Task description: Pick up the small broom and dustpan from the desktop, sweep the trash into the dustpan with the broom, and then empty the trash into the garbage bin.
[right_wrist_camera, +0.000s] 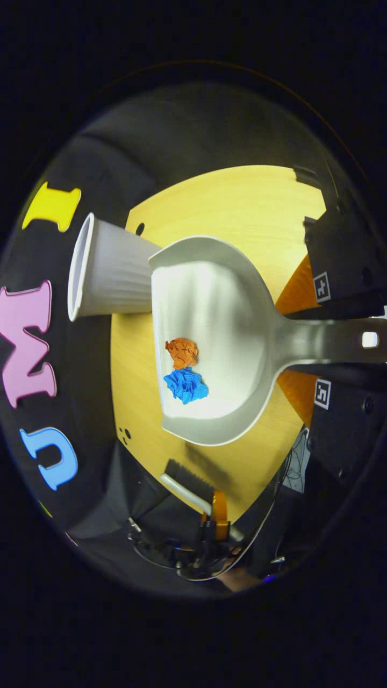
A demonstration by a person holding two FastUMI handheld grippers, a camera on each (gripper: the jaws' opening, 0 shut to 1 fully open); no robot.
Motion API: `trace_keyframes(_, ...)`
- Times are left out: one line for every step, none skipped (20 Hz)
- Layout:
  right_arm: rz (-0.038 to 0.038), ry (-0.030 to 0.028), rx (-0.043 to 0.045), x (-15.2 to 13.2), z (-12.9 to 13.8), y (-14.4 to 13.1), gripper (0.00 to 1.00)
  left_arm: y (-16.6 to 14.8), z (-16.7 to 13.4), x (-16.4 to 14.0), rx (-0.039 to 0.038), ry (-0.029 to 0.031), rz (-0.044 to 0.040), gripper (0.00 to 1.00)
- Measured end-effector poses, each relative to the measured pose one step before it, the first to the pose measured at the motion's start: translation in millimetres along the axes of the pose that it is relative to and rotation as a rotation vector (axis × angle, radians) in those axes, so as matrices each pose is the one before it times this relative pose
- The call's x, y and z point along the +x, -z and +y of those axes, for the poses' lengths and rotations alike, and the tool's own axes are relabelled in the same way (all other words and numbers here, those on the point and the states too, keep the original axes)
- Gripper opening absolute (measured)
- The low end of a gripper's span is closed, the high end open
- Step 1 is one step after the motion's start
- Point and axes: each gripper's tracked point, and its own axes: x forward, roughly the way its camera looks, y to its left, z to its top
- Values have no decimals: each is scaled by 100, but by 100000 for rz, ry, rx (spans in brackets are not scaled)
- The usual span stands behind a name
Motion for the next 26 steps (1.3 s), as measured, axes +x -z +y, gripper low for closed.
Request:
trace_keyframes(-1131,660,2409,-1236,-436,-849,36,278,-349,39,-2971,1254,-801,25)
trace_keyframes(-800,645,1569,-1540,-846,-895,36,275,-202,236,-2124,533,-541,25)
trace_keyframes(-1197,1168,775,-1307,-960,-916,41,328,169,106,-1140,-12,-155,25)
trace_keyframes(-1784,2032,92,-1078,-945,-1079,36,387,112,244,-692,-318,383,25)
trace_keyframes(-1680,2137,89,-863,-752,-855,36,510,118,64,-436,-469,295,25)
trace_keyframes(-1726,1840,53,-898,-890,-1142,36,453,219,-193,-321,-179,48,25)
trace_keyframes(-1542,1266,655,-700,-614,-956,32,526,179,-245,-455,-53,140,25)
trace_keyframes(-480,747,1968,-626,-547,-1067,36,369,188,68,-427,-118,259,24)
trace_keyframes(-496,459,1954,-400,-430,-1041,41,294,401,-85,-434,-424,-91,23)
trace_keyframes(-1136,1276,833,-214,-563,-1127,36,177,311,-60,-595,-613,-105,25)
trace_keyframes(-1158,1960,172,-88,-662,-1059,36,167,294,-107,-899,-752,-216,27)
trace_keyframes(-1347,1371,480,194,-498,-1154,36,51,259,-221,-1322,-572,-585,25)
trace_keyframes(-1143,14,1214,390,-153,-1202,36,-125,84,-206,-1600,-193,-973,27)
trace_keyframes(-1012,-320,1506,486,102,-1209,36,-133,70,-206,-1971,17,-995,27)
trace_keyframes(-1264,119,532,596,-218,-1230,36,-27,41,-180,-1492,-60,-742,25)
trace_keyframes(-895,995,-678,821,-279,-1169,36,-48,201,-236,-1247,-248,-840,25)
trace_keyframes(-761,1547,-1880,871,-360,-902,36,46,273,-216,-868,-648,-667,25)
trace_keyframes(-612,1475,-2003,1038,-272,-919,36,49,426,-288,-905,-1000,-445,24)
trace_keyframes(-303,1795,-1524,969,-193,-837,36,-40,430,-218,-1190,-1012,-442,25)
trace_keyframes(-407,2102,-1184,1186,-225,-797,36,-21,452,-302,-1500,-799,-382,25)
trace_keyframes(212,722,-134,1231,191,-597,31,2,552,-271,-1839,-1036,-506,25)
trace_keyframes(878,-850,1070,1143,367,-464,31,-45,504,-239,-1830,-1014,-379,25)
trace_keyframes(358,-327,1589,1102,174,-539,36,-47,321,-163,-1836,-944,-440,25)
trace_keyframes(-13,788,771,1144,-87,-678,36,-121,410,-292,-1654,-799,-368,25)
trace_keyframes(-200,1561,-399,1054,-217,-529,36,-64,431,-249,-1388,-961,-425,25)
trace_keyframes(-72,1958,-1109,1129,-348,-551,36,-127,368,-265,-985,-1068,-350,25)
